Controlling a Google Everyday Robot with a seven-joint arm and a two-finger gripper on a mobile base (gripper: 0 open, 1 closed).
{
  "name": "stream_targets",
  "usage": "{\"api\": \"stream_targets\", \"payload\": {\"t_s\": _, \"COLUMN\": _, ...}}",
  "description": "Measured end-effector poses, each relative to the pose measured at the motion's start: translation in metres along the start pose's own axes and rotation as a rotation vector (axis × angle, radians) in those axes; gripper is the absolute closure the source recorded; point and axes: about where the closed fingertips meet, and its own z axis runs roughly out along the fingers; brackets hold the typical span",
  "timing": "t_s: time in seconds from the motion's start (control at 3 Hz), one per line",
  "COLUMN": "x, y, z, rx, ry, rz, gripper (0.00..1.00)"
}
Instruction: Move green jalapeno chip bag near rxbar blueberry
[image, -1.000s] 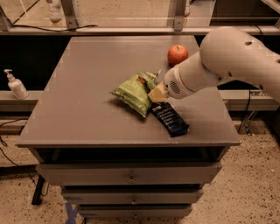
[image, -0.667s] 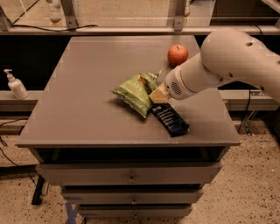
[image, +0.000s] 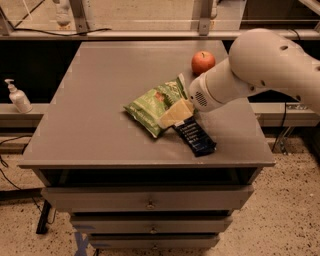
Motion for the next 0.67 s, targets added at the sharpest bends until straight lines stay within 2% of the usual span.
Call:
{"api": "stream_targets", "payload": {"t_s": 0.33, "x": -0.001, "y": 0.000, "z": 0.000, "rx": 0.000, "ry": 0.000, "rz": -0.002, "gripper": 0.00}}
{"api": "stream_targets", "payload": {"t_s": 0.67, "x": 0.006, "y": -0.006, "z": -0.017, "rx": 0.030, "ry": -0.003, "rz": 0.007, "gripper": 0.00}}
